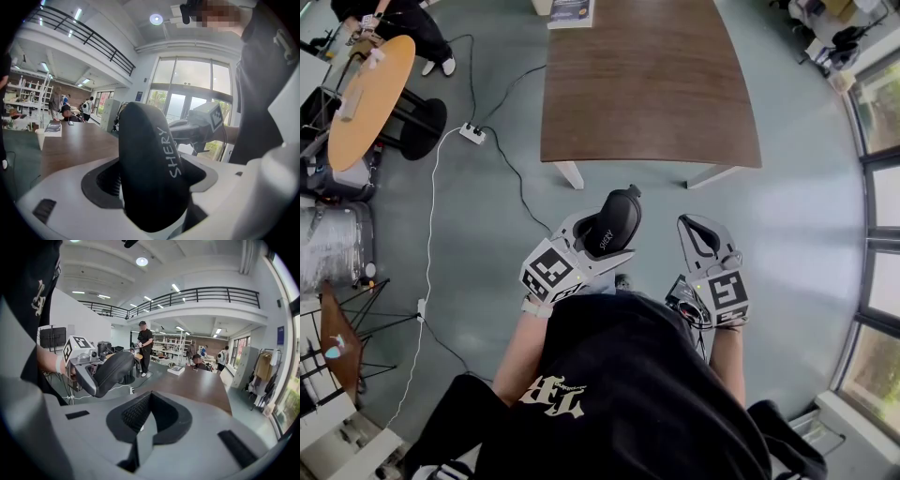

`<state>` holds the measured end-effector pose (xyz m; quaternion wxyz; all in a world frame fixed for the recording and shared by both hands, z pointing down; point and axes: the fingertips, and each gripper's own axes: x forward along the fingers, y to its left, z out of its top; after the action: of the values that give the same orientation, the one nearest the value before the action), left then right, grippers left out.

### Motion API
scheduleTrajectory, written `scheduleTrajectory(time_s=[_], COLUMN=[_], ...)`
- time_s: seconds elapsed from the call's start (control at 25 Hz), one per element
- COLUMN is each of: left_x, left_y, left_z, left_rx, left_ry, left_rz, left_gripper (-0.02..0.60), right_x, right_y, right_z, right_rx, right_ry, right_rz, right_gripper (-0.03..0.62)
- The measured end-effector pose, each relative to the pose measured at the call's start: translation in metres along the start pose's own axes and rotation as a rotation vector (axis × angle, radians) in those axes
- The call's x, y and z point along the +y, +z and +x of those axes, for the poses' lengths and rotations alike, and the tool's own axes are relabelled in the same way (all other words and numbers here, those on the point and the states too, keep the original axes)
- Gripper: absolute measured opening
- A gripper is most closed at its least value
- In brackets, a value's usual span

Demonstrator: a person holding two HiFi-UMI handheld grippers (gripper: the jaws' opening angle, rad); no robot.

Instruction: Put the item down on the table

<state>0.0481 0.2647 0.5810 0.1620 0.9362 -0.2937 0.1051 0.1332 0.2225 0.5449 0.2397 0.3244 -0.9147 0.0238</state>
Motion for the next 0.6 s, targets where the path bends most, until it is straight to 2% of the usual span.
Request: scheduleTrajectory(time_s=[0.6], left_x=[0.036], left_y=[-0.002], left_z=[-0.008], left_rx=[0.003], left_ry=[0.006], left_rz=[-0.020], left_gripper=[0.374], right_x=[-0.003], right_y=[0.009], right_z=[0.039], right_rx=[0.030], right_ry=[0.009], right_rz=[-0.037], right_gripper=[-0.012])
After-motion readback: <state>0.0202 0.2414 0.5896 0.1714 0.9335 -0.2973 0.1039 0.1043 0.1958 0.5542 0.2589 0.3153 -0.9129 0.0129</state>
